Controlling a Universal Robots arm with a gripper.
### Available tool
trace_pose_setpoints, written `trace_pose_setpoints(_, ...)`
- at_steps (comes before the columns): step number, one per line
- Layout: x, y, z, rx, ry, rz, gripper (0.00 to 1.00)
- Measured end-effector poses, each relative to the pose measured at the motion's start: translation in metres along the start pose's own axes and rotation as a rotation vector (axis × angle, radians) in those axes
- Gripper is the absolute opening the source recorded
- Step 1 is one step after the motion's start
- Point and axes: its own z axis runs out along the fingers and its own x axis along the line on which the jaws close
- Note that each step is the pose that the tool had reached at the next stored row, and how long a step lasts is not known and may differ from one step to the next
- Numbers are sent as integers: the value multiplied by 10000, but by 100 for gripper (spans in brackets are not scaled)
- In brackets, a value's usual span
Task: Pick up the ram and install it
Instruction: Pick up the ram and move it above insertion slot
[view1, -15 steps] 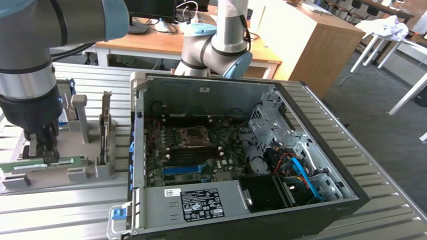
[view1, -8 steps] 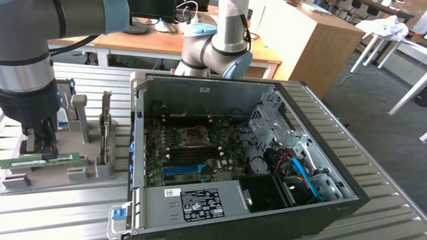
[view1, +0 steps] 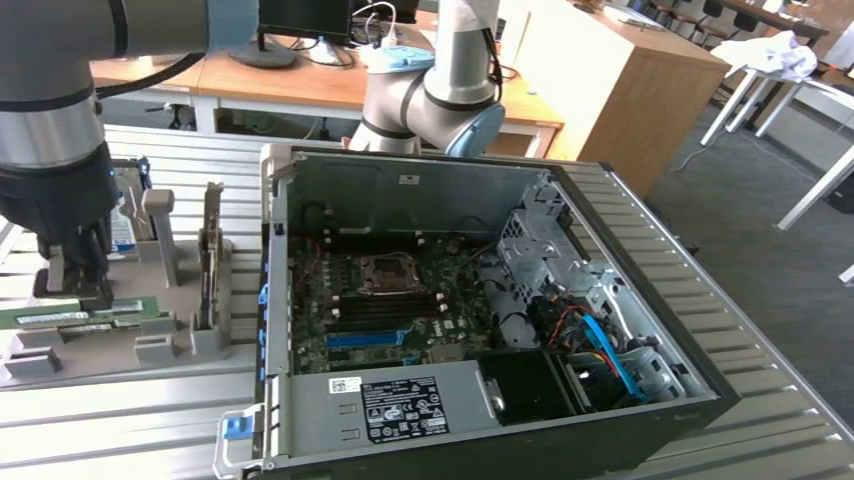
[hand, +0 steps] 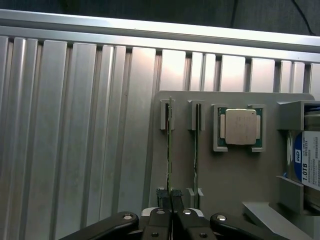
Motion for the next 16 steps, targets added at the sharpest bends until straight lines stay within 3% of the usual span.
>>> trace_pose_setpoints(16, 3, 8, -337, 0, 0, 0, 12)
